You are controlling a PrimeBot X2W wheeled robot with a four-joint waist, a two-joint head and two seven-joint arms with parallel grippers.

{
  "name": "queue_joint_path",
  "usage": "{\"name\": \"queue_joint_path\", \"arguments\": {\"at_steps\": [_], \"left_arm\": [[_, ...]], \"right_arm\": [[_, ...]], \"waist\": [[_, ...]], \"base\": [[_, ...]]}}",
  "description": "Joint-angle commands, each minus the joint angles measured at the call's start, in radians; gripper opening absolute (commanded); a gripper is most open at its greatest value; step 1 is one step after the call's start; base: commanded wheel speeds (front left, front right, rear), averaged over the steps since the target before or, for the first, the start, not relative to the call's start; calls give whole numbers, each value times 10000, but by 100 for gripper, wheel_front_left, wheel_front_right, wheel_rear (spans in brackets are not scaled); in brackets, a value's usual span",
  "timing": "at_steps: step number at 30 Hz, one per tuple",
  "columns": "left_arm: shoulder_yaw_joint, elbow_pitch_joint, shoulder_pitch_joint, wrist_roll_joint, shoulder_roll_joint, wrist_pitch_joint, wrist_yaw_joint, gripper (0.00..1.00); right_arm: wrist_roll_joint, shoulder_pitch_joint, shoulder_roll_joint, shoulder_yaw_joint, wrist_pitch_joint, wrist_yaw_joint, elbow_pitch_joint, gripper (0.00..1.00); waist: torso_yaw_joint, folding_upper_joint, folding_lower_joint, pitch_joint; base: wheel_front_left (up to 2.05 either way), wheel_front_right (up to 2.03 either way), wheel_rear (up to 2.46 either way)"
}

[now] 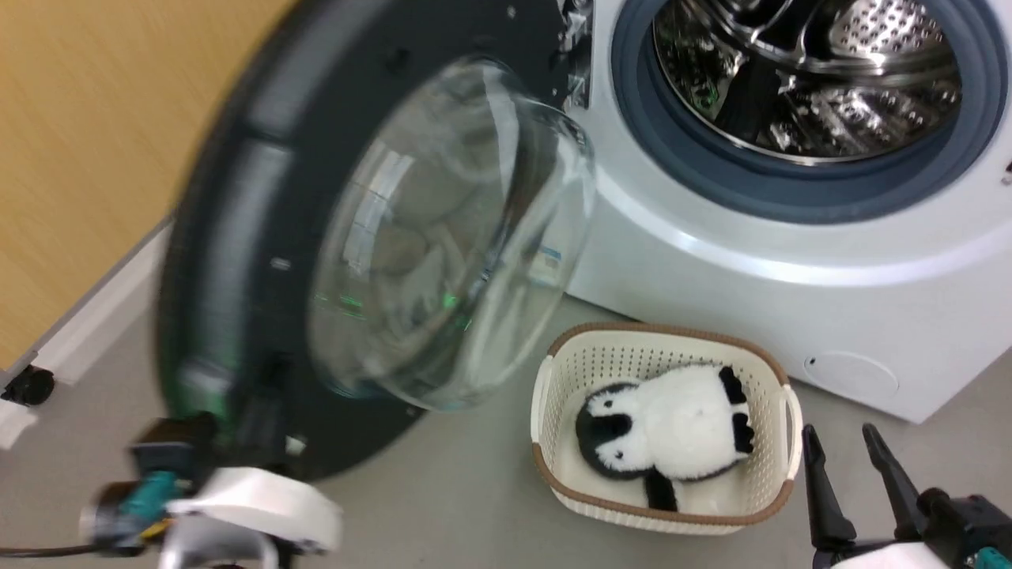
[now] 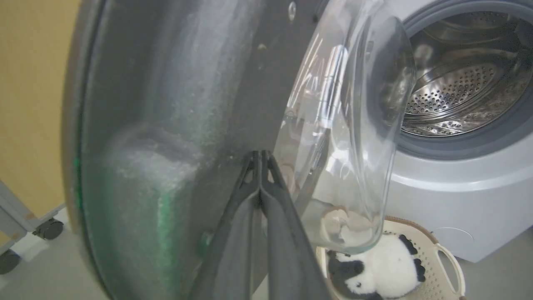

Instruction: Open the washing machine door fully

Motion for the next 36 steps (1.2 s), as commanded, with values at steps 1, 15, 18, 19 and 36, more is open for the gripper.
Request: {"name": "queue_joint_path", "arguments": {"at_steps": [1,15,18,19,36], "left_arm": [[265,46,-181,-102,172,-111,92,0],[2610,1829,-1413,-1302,1373,-538,92,0],[3067,2463,-1777,-1472,1702,-620,137,0],[3169,2659,-1886,-1471,1837,-646,145,0],[3181,5391,-3984,-1350,3198,-1119,-491,0]], "right_arm": [[-45,-150,17,0,69,6,-117,100],[-142,-338,-517,-184,666,6,-878,100],[-131,-414,-600,-246,747,6,-1042,100],[-134,-432,-623,-263,772,6,-1079,100],[-133,-747,-906,-358,982,6,-1529,100]], "waist": [[-103,-1,0,214],[-826,-1,0,1434],[-968,-1,0,1689],[-1010,-1,0,1774],[-1412,-1,0,2650]], "base": [[0,0,0],[0,0,0],[0,0,0],[0,0,0],[0,0,0]]}}
